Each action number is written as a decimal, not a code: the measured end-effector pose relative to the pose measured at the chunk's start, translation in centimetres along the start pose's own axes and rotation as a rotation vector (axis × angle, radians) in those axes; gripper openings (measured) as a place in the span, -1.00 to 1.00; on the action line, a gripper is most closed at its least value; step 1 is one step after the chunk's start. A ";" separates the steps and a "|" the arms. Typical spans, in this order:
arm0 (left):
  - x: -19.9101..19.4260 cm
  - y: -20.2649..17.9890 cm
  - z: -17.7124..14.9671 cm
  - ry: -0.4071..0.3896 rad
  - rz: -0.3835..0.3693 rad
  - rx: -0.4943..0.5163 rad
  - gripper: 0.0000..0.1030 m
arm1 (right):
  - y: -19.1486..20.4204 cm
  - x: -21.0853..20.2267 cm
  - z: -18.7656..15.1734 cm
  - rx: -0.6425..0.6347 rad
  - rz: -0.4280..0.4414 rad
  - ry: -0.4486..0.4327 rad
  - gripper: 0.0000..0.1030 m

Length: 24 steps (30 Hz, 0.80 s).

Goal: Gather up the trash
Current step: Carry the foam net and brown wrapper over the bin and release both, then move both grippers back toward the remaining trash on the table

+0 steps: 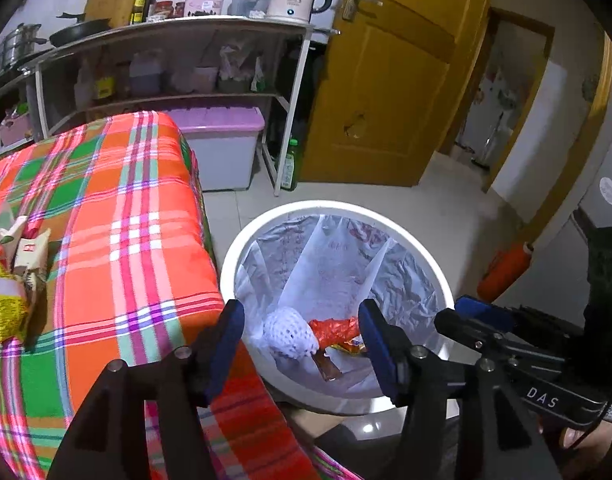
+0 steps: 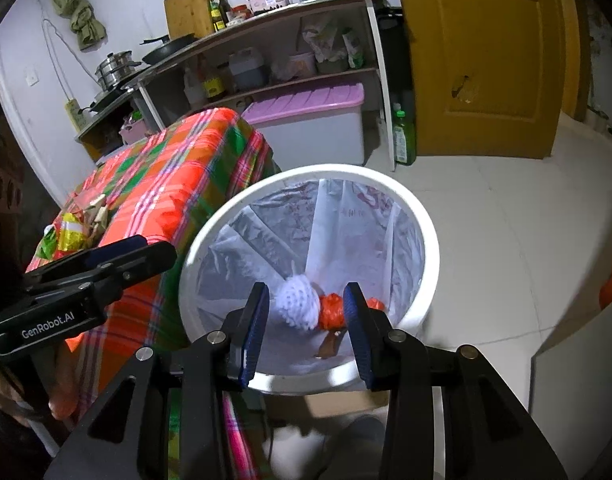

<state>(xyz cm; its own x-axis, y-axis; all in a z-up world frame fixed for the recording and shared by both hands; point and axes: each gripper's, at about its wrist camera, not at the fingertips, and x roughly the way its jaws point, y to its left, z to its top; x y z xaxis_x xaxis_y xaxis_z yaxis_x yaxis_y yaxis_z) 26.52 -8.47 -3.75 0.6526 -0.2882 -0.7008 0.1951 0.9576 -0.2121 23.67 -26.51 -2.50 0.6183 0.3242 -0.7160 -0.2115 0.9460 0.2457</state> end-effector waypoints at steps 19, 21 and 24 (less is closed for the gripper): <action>-10.3 1.9 -2.6 -0.182 0.036 -0.017 0.14 | 6.4 -5.4 -0.5 -0.101 0.085 -0.098 -0.23; -10.9 2.3 -3.0 -0.187 0.035 -0.024 0.14 | 7.2 -5.6 -0.7 -0.117 0.099 -0.100 -0.23; -11.8 2.9 -3.5 -0.195 0.045 -0.031 0.14 | 8.3 -5.7 -0.8 -0.138 0.119 -0.099 -0.23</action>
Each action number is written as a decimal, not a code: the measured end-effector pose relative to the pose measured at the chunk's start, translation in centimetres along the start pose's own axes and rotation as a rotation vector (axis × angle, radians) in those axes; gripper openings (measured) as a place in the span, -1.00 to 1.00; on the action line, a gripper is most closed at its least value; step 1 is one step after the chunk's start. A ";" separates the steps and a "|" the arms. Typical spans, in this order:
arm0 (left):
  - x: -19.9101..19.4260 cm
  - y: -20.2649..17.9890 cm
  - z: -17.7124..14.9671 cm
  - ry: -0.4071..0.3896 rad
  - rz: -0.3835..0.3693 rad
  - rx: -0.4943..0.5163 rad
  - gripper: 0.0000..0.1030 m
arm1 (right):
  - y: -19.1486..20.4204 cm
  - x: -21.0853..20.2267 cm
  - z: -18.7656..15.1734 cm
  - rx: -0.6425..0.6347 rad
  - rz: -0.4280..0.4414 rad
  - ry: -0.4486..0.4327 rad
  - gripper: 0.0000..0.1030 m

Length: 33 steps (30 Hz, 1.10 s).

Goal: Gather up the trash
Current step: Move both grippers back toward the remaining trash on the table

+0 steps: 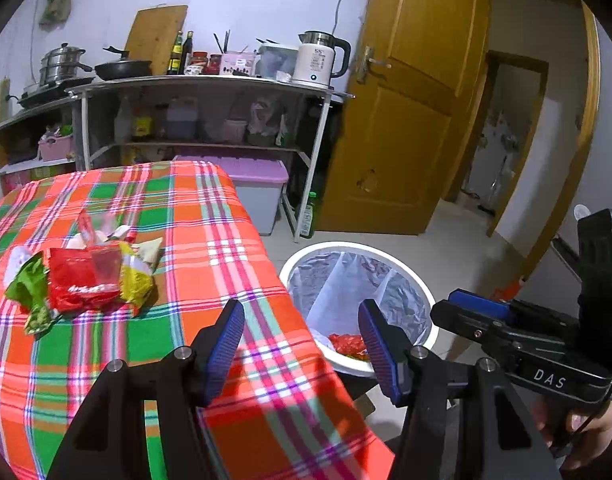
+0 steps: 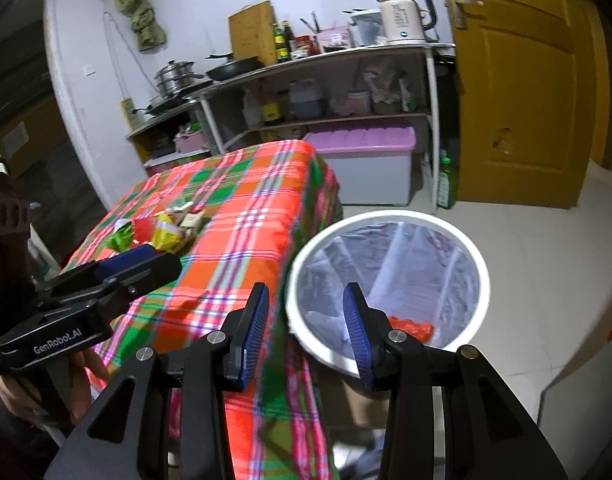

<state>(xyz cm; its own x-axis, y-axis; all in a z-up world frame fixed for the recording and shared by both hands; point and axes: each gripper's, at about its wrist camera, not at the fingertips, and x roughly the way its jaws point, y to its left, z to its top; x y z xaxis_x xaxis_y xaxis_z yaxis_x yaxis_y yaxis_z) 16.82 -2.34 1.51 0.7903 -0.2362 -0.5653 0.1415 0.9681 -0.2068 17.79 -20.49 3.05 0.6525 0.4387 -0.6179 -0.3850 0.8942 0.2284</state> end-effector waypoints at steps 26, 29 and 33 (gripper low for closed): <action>-5.2 9.9 -2.5 -0.049 0.201 -0.154 0.14 | 6.0 3.0 0.3 -0.086 0.101 0.052 -0.23; -5.7 11.2 -2.5 -0.055 0.228 -0.170 0.14 | 6.8 3.4 0.6 -0.099 0.112 0.053 -0.23; -6.4 12.5 -2.5 -0.067 0.257 -0.186 0.14 | 7.9 4.4 0.9 -0.117 0.131 0.063 -0.23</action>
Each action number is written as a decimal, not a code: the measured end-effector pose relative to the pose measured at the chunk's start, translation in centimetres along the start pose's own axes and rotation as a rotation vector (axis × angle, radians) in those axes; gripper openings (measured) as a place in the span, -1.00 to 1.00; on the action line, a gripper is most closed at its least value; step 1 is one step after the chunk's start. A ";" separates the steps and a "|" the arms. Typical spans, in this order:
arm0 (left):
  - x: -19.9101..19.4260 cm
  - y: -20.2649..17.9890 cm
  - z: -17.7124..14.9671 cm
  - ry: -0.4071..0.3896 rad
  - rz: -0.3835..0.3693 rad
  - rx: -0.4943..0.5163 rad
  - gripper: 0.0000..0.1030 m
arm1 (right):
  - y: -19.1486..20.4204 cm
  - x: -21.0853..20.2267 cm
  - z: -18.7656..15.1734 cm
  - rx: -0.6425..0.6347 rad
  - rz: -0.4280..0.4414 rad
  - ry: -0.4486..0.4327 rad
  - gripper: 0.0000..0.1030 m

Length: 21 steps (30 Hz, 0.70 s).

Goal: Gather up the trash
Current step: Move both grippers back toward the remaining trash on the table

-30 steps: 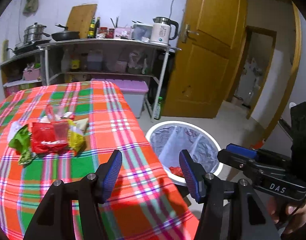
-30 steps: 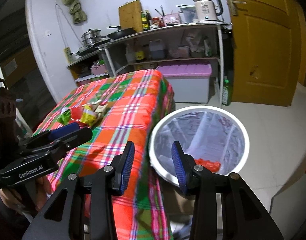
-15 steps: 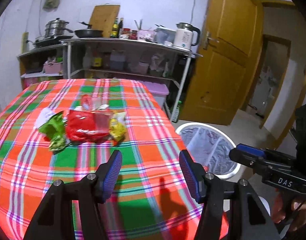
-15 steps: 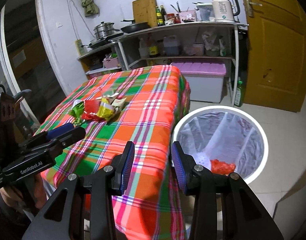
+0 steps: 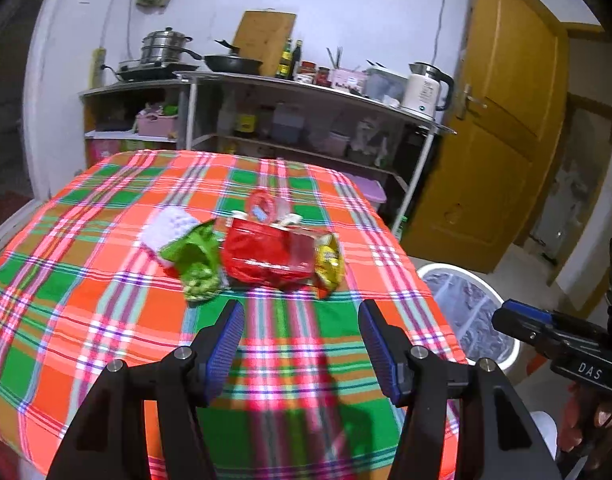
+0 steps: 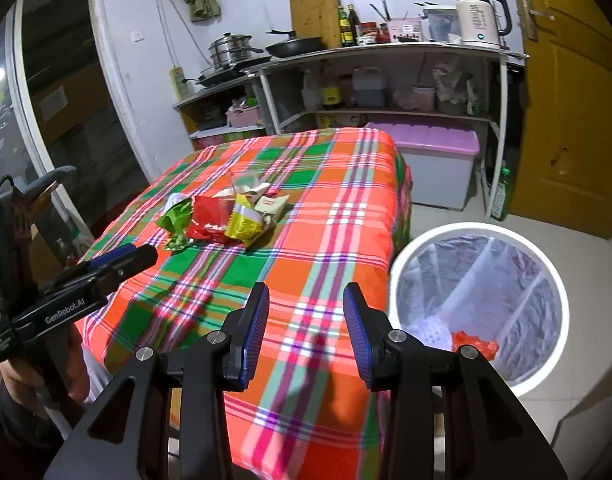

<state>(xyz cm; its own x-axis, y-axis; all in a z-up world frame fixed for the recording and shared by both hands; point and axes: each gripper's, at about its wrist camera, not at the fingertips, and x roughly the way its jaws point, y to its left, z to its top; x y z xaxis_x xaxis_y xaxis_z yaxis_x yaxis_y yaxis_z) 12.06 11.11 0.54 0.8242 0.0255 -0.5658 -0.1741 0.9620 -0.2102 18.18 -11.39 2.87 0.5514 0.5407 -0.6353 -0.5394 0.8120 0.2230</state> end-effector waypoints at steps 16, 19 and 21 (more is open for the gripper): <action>1.5 6.8 1.6 0.002 0.097 -0.112 0.14 | 3.2 5.6 1.9 -0.058 0.063 0.068 -0.18; 2.8 7.7 1.9 0.020 0.090 -0.132 0.14 | 3.7 6.8 2.5 -0.059 0.075 0.077 -0.04; 3.6 8.1 2.0 0.034 0.089 -0.139 0.14 | 4.0 7.5 2.9 -0.064 0.077 0.082 -0.02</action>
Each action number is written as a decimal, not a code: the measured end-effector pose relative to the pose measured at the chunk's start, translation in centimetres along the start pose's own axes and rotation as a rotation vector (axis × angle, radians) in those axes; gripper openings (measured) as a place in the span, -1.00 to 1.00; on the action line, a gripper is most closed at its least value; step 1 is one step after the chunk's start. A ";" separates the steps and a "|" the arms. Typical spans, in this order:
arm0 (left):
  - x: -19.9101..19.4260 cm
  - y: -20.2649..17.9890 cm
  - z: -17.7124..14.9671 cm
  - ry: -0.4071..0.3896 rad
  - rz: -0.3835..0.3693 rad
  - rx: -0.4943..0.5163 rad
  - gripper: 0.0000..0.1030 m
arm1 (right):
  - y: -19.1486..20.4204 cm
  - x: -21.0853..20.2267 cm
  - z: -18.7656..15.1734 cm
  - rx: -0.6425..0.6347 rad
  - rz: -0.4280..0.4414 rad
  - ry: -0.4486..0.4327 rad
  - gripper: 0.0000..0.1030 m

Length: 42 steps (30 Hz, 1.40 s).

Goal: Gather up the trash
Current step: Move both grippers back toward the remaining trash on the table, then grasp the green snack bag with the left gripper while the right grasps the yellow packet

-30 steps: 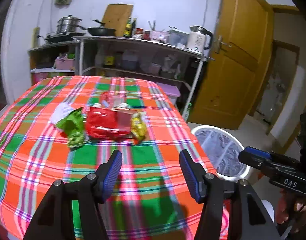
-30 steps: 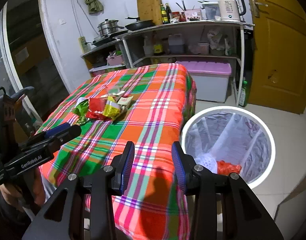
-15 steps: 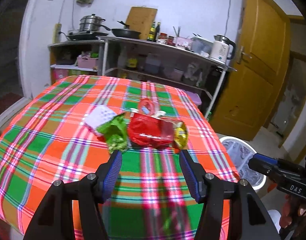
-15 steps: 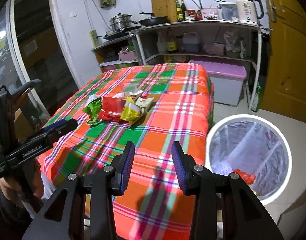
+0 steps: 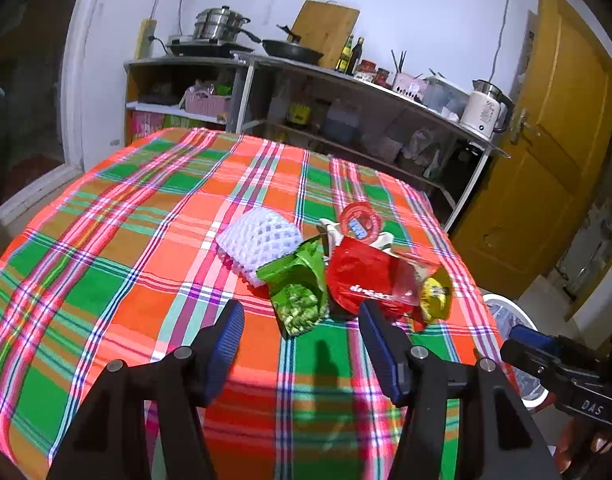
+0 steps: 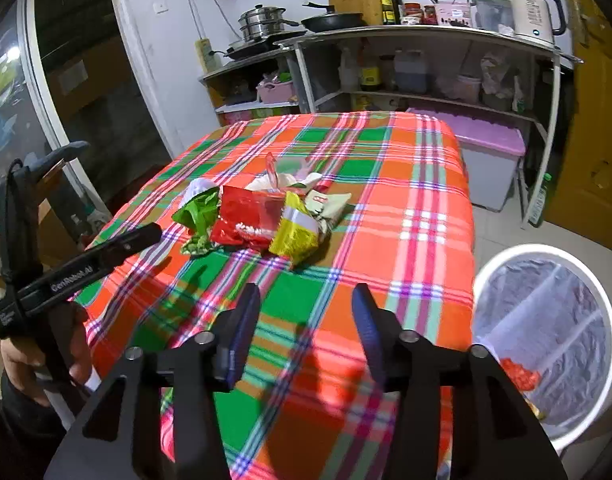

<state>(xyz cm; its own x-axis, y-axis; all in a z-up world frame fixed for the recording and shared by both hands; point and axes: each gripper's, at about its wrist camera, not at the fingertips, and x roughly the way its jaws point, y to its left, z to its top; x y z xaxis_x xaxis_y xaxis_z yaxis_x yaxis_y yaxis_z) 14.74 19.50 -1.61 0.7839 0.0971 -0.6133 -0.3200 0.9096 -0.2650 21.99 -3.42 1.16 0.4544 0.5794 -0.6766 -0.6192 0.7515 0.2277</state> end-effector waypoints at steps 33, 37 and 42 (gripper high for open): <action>7.7 0.5 1.4 0.142 0.019 -0.083 0.15 | -1.3 6.3 2.1 0.069 0.026 0.050 -0.39; 7.6 0.3 1.2 0.138 0.045 -0.073 0.06 | -1.9 5.6 1.8 0.079 0.023 0.042 -0.39; 7.2 0.7 1.0 0.132 0.044 -0.091 -0.19 | -2.4 4.7 1.5 0.089 0.012 0.029 -0.39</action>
<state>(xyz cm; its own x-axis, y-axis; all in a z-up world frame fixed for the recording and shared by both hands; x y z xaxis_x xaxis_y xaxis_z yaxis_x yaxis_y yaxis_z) 20.63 21.22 -5.48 0.6928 0.0768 -0.7171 -0.4043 0.8647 -0.2980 26.52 -2.03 -1.54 0.4276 0.5804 -0.6931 -0.5648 0.7701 0.2964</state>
